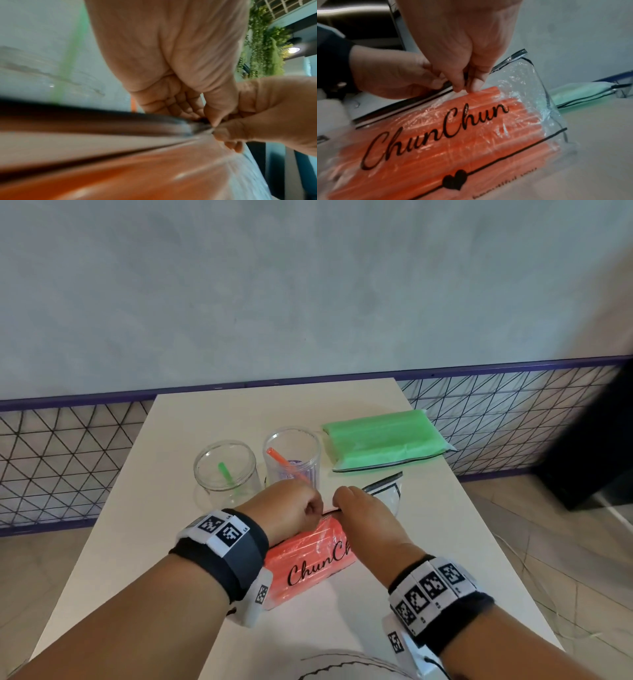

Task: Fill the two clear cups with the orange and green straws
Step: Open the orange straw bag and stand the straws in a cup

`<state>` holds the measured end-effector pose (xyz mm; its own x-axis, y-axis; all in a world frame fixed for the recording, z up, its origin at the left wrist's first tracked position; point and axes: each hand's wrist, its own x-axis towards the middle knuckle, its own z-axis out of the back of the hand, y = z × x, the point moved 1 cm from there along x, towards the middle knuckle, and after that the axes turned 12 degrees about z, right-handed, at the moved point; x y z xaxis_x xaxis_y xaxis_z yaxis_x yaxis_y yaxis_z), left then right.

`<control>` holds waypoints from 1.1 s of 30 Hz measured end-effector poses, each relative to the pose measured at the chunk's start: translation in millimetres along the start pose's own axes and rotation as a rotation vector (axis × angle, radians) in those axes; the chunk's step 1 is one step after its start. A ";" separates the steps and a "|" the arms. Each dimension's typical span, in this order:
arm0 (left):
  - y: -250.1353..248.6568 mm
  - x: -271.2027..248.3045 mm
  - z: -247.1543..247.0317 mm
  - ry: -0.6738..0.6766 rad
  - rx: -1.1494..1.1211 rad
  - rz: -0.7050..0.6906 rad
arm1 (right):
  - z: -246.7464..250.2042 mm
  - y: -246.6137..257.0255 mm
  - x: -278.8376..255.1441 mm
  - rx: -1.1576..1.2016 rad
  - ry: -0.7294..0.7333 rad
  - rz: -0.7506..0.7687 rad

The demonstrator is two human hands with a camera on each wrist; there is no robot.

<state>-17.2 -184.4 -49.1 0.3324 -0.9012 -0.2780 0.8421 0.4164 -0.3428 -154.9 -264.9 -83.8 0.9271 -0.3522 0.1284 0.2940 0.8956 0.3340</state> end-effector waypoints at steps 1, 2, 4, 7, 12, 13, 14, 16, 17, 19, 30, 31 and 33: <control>5.6 -3.2 0.6 0.017 0.010 0.014 | 1.9 -5.7 0.1 -0.011 0.022 -0.048; 11.6 -6.5 0.6 0.036 0.012 0.031 | 5.6 -11.7 -0.1 -0.007 0.034 -0.103; 22.8 -11.3 -1.3 0.085 0.013 0.064 | 13.9 -20.6 -2.4 -0.013 0.021 -0.151; 25.2 -13.6 -2.8 0.107 0.011 0.070 | 17.6 -10.2 -5.7 -0.053 -0.042 -0.017; 14.6 -8.2 -0.3 0.101 -0.062 0.029 | 3.0 26.4 1.9 -0.178 0.064 0.332; 15.0 -8.3 -1.3 0.107 -0.056 0.025 | 3.1 26.8 4.4 -0.161 0.092 0.340; 17.2 -9.1 -1.7 0.107 -0.059 0.027 | 4.4 25.8 6.0 -0.165 0.118 0.337; 26.7 -12.6 -0.7 0.117 -0.101 0.067 | 5.9 20.0 5.2 -0.196 0.132 0.321; 32.7 -14.4 0.1 0.127 -0.129 0.098 | 5.2 15.7 3.7 -0.199 0.097 0.310; 44.4 -19.3 2.6 0.152 -0.147 0.151 | 4.7 6.5 2.1 -0.205 0.055 0.271; 26.9 -16.1 16.5 0.134 -0.250 0.131 | -5.2 13.1 -11.8 -0.206 -0.285 0.505; 23.9 -12.4 12.9 0.127 -0.289 0.139 | -7.9 14.8 -12.0 -0.215 -0.310 0.521; 20.7 -9.3 4.6 0.122 -0.269 0.145 | -13.2 16.7 -15.2 -0.225 -0.321 0.517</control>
<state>-1.0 -168.0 -49.5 0.3734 -0.8159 -0.4414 0.6416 0.5708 -0.5124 -161.0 -241.0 -92.5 0.8570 0.1068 0.5041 -0.0973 0.9942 -0.0452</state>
